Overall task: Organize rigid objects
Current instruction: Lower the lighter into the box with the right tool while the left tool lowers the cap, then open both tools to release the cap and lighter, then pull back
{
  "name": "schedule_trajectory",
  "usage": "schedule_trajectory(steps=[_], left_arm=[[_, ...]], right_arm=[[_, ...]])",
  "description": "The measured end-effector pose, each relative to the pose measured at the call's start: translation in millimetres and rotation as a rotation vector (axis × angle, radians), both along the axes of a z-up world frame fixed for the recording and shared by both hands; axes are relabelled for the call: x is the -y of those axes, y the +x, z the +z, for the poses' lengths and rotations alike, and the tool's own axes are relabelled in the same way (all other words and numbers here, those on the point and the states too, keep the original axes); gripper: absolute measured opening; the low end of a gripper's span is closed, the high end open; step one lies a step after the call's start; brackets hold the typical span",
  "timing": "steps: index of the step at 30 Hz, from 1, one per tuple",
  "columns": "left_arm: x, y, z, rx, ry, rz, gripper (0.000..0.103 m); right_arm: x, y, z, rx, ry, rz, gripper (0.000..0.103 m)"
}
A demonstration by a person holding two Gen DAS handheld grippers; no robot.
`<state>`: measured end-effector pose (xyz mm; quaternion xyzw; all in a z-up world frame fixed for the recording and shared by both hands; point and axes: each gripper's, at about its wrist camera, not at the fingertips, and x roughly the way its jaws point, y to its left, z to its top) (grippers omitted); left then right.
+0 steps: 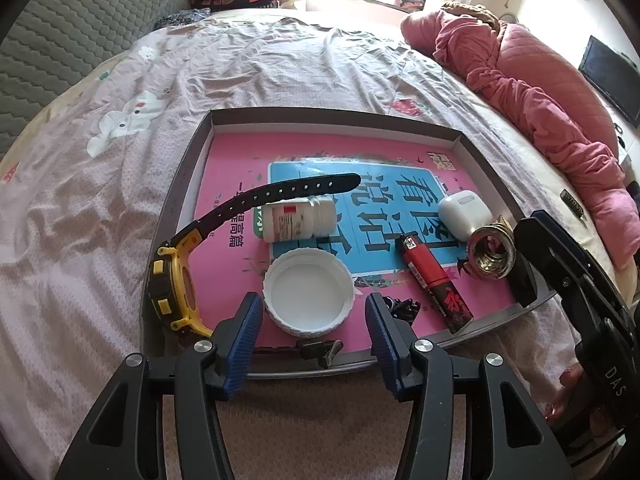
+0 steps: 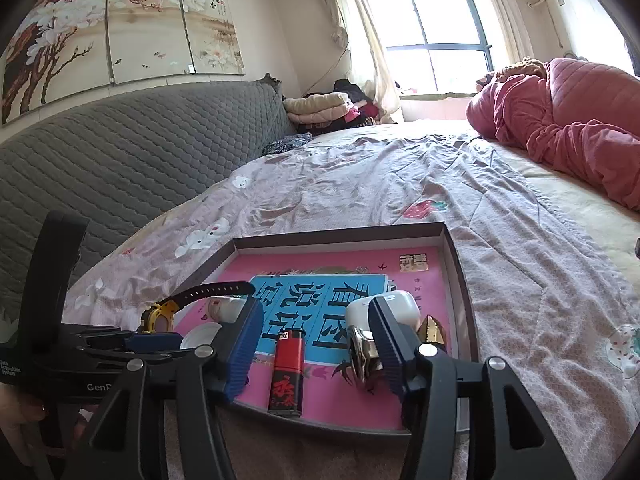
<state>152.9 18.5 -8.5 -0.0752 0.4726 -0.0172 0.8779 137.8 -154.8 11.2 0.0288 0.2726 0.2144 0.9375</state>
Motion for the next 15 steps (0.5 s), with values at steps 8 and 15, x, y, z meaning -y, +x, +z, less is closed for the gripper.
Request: schedule_trajectory(steps=[8,15], left_arm=[[-1,-8,7,0.015,0.000,0.012,0.063],[-6,-18,15,0.032,-0.022,0.022,0.064]], right_arm=[[6,-9,2,0.011,0.000,-0.047,0.060],[12,-18,-1,-0.001,-0.015,-0.103,0.064]])
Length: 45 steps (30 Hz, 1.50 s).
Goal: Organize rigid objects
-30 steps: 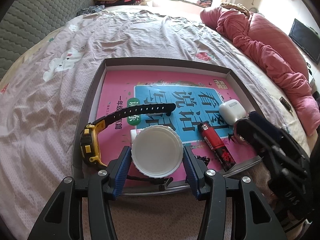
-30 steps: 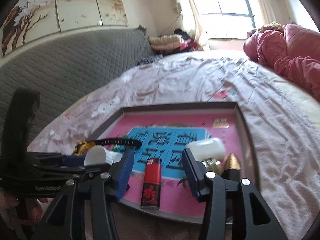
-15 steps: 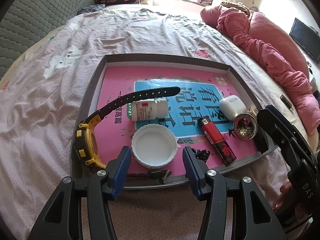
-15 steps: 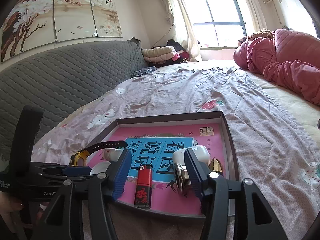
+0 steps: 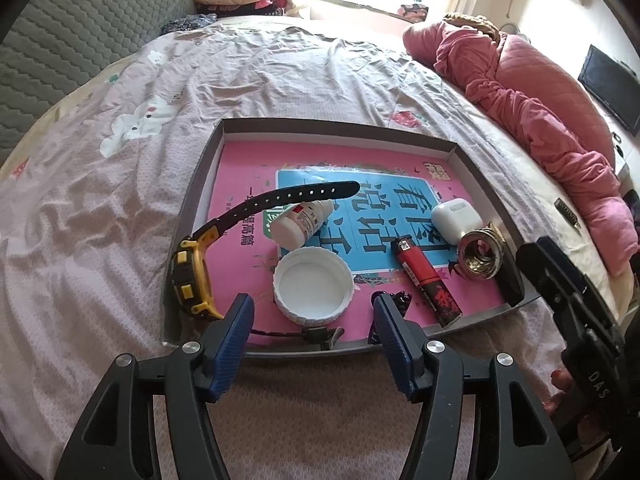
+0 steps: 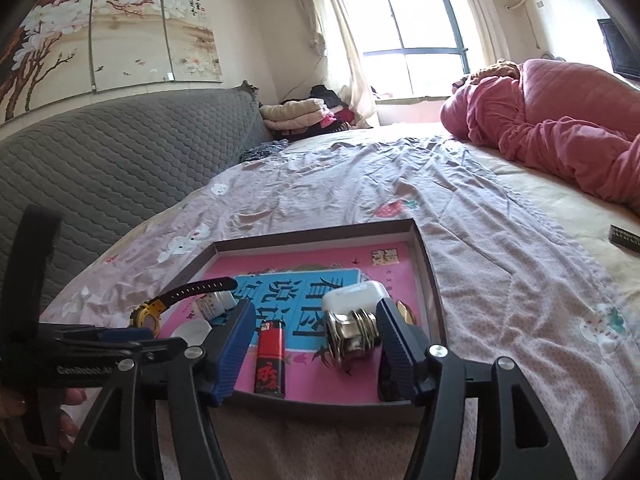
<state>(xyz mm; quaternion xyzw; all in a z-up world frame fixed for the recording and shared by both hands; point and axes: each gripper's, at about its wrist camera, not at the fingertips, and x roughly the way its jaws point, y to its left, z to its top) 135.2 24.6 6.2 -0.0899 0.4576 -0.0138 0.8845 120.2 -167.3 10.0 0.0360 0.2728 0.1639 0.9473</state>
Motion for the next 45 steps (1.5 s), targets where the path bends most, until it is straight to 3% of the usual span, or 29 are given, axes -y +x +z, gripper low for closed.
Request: schedule_trajectory(steps=[10,15,45], left_arm=[[2,-26,8,0.025,0.022,0.028,0.076],[4,-43,6,0.030,0.028,0.042,0.077],[7,-114,12,0.073,0.081,0.126,0.078]], right_arm=[[-4,-27,-2,-0.011,-0.062,-0.040,0.068],[-9,-43,-1,-0.018,-0.081,-0.050,0.075],[-26,-112,7,-0.051,-0.146,-0.079,0.076]])
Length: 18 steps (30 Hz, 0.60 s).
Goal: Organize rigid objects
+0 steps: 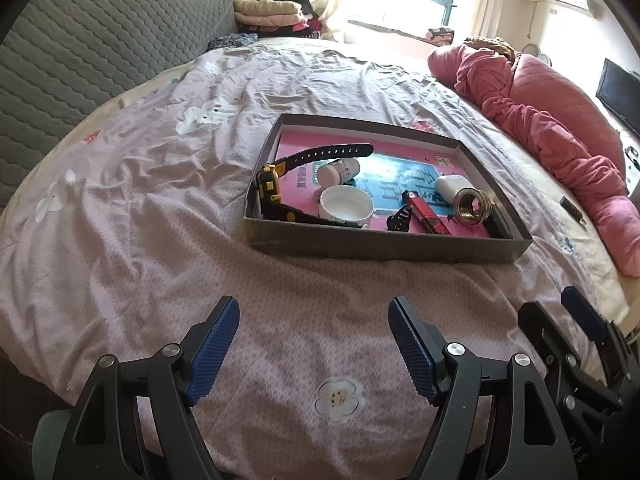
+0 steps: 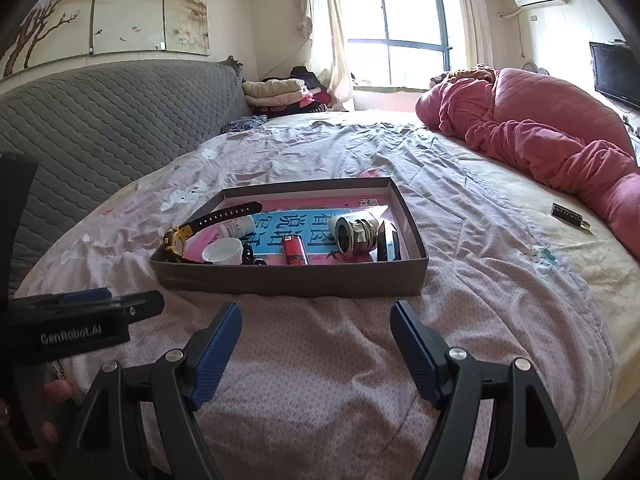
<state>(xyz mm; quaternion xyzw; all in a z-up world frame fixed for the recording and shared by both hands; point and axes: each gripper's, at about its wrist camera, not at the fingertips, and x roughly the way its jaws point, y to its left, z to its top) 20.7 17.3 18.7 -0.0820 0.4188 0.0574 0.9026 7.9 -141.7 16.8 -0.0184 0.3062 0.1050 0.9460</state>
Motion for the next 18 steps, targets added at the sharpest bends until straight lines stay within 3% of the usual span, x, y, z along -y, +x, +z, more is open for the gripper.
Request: schedule_trajectory(steps=[18], left_arm=[[-1,-8,-25,-0.053,-0.008,0.000,0.078]], right_arm=[[-11,2,-11,-0.026,-0.029,0.010,0.076]])
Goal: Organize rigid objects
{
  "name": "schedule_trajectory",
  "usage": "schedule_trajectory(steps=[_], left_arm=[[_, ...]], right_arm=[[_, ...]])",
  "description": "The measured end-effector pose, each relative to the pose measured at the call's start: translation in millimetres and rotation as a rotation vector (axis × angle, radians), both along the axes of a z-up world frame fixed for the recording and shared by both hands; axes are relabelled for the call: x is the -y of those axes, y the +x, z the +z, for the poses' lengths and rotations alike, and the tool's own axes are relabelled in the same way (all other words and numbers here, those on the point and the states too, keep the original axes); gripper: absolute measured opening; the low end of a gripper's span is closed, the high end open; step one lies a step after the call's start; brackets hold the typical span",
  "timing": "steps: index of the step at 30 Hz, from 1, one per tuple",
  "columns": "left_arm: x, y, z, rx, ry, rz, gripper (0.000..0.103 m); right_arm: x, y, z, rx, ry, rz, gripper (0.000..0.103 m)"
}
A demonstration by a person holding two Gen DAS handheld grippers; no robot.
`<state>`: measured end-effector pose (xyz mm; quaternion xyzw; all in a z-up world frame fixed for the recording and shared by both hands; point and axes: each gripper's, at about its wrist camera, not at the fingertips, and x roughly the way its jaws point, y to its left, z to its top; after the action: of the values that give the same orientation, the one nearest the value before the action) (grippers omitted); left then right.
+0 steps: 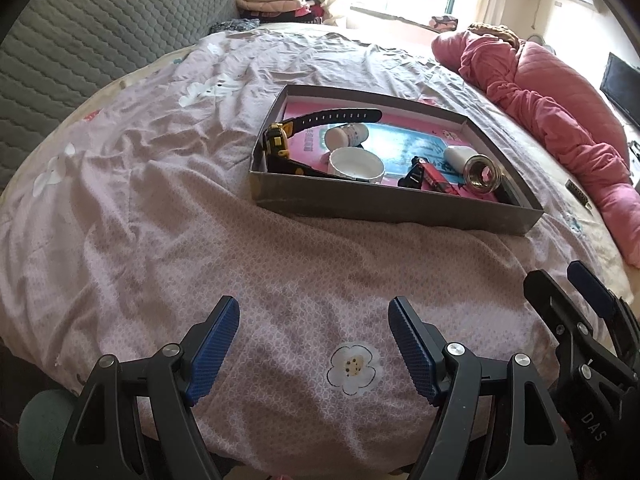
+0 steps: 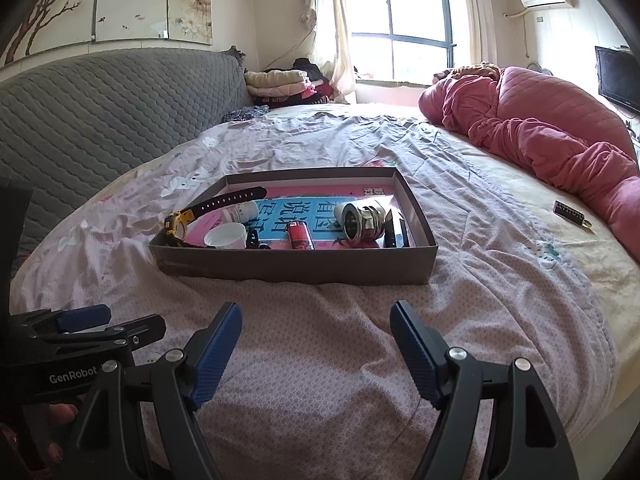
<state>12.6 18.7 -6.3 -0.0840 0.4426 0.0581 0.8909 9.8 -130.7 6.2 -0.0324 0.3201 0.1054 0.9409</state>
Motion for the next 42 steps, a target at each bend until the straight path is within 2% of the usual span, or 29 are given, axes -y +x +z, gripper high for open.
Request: schedule_trajectory(steps=[14,42], left_arm=[[8,4,-9,-0.012,0.020,-0.021,0.078],[11,10,-17,-0.043,0.066,-0.010,0.078]], right_arm=[[-5,12,-18,-0.037,-0.030,0.002,0.076],[9,18,-17,-0.048,0.012,-0.032,0.076]])
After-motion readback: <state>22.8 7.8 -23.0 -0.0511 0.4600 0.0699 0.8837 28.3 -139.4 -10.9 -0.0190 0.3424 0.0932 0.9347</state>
